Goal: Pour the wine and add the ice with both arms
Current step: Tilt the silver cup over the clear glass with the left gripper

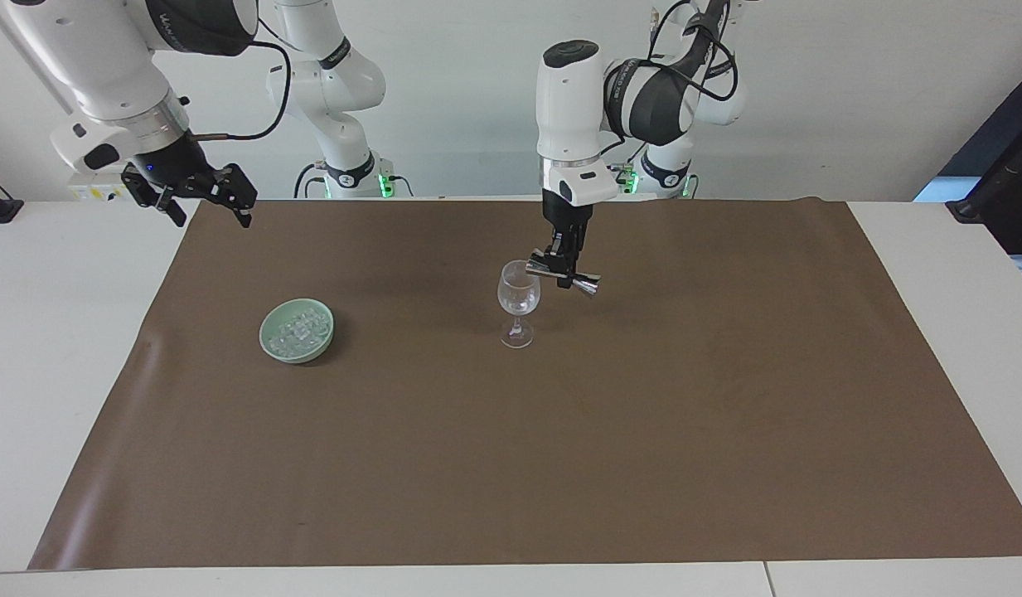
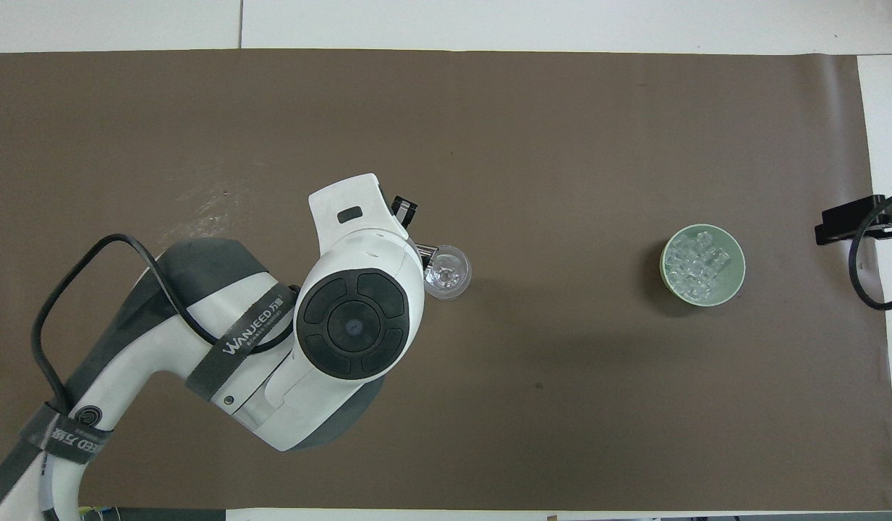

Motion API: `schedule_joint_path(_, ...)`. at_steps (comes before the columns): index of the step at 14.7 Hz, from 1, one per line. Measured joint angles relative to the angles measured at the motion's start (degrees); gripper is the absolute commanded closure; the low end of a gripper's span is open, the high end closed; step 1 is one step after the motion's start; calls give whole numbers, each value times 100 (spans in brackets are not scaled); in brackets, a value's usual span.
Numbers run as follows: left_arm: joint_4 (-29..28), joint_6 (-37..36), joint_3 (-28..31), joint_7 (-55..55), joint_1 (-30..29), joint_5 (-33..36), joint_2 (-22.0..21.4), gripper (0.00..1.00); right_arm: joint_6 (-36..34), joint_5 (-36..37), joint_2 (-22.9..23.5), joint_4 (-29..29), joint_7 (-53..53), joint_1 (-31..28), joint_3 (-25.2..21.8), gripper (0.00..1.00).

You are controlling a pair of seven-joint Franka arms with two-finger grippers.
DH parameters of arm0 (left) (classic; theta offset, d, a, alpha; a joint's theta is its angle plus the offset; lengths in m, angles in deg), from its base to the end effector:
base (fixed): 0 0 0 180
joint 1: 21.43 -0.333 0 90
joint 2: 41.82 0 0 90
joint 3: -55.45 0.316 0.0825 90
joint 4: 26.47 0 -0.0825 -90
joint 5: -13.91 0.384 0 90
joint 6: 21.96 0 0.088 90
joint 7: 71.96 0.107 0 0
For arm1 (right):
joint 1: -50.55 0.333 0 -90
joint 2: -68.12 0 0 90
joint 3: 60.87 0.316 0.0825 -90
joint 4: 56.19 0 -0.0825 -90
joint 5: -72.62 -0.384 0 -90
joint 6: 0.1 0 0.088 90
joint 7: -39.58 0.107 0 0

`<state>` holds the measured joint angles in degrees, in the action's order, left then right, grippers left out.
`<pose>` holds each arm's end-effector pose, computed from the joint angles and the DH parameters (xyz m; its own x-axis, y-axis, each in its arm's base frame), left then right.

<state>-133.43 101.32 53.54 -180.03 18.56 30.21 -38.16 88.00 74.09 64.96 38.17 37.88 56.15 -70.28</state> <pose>0.4552 -0.3924 0.5015 0.4880 0.8528 0.1861 0.8092 -0.5219 0.2699 0.5314 -0.0406 0.6155 0.9978 -0.0368 -0.0553 -0.0361 -0.9992 0.0150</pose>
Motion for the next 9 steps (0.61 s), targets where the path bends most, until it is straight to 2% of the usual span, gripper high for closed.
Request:
schedule_joint_path(5,7,74,-18,-10,146,427,36,100,4,0,0,0,0,1,0,0)
schedule_joint_path(9,10,76,-25,-10,181,478,36,100,4,-1,0,0,0,8,6,0)
